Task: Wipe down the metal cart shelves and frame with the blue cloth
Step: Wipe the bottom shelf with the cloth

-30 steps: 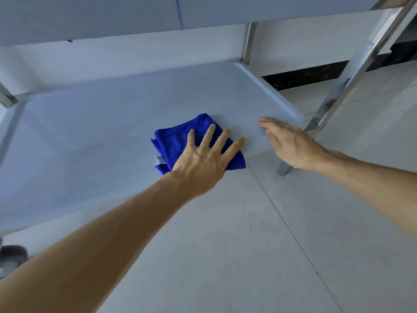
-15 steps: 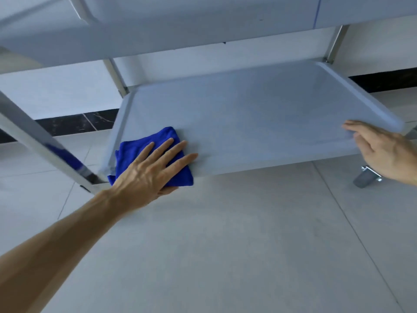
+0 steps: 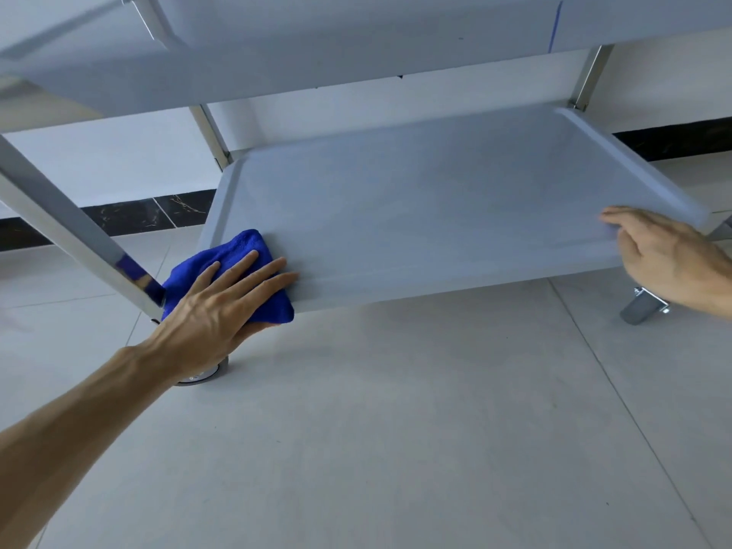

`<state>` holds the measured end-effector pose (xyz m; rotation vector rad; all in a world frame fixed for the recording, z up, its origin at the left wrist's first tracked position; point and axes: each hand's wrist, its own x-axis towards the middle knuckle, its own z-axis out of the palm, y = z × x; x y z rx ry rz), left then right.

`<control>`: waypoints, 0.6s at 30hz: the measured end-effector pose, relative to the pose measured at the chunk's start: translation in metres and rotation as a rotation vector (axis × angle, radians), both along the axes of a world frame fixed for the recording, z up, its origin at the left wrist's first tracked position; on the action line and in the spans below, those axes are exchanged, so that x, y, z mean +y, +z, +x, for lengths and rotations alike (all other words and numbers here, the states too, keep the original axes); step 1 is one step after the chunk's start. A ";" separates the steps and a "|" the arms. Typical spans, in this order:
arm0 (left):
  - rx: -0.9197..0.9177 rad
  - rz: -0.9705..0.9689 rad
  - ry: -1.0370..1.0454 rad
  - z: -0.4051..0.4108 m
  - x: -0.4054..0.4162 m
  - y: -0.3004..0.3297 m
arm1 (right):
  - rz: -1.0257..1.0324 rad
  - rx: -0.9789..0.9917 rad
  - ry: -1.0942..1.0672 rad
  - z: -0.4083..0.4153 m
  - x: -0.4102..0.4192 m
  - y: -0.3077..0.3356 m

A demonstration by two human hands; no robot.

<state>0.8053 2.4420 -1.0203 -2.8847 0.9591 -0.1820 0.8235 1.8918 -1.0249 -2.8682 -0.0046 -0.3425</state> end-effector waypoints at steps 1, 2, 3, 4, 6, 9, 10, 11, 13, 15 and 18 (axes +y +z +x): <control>0.014 -0.069 -0.002 -0.002 -0.003 0.000 | -0.002 0.017 -0.019 0.002 0.004 0.003; 0.027 -0.149 0.004 -0.004 -0.007 0.000 | -0.006 0.043 -0.042 0.004 0.008 0.006; 0.036 -0.233 0.024 -0.006 -0.012 0.001 | -0.009 0.065 -0.061 0.005 0.013 0.010; 0.039 -0.319 0.057 -0.007 -0.019 0.004 | -0.013 0.074 -0.071 0.007 0.017 0.013; 0.050 -0.504 0.145 -0.009 -0.038 0.012 | -0.010 0.070 -0.059 0.009 0.028 0.017; 0.098 -0.764 0.238 -0.013 -0.075 0.029 | 0.068 0.061 0.029 0.010 0.052 0.024; 0.131 -0.859 0.255 -0.015 -0.087 0.035 | 0.122 0.043 0.072 0.009 0.063 0.025; 0.188 -0.966 0.265 -0.018 -0.099 0.042 | 0.197 0.023 0.114 0.008 0.075 0.026; 0.376 -1.197 0.267 -0.024 -0.121 0.054 | 0.428 0.037 0.182 0.001 0.100 0.028; 0.608 -1.443 0.240 -0.032 -0.142 0.064 | 0.712 0.145 0.236 -0.008 0.122 0.033; 0.819 -1.674 0.202 -0.039 -0.167 0.077 | 1.091 0.405 0.356 -0.019 0.145 0.044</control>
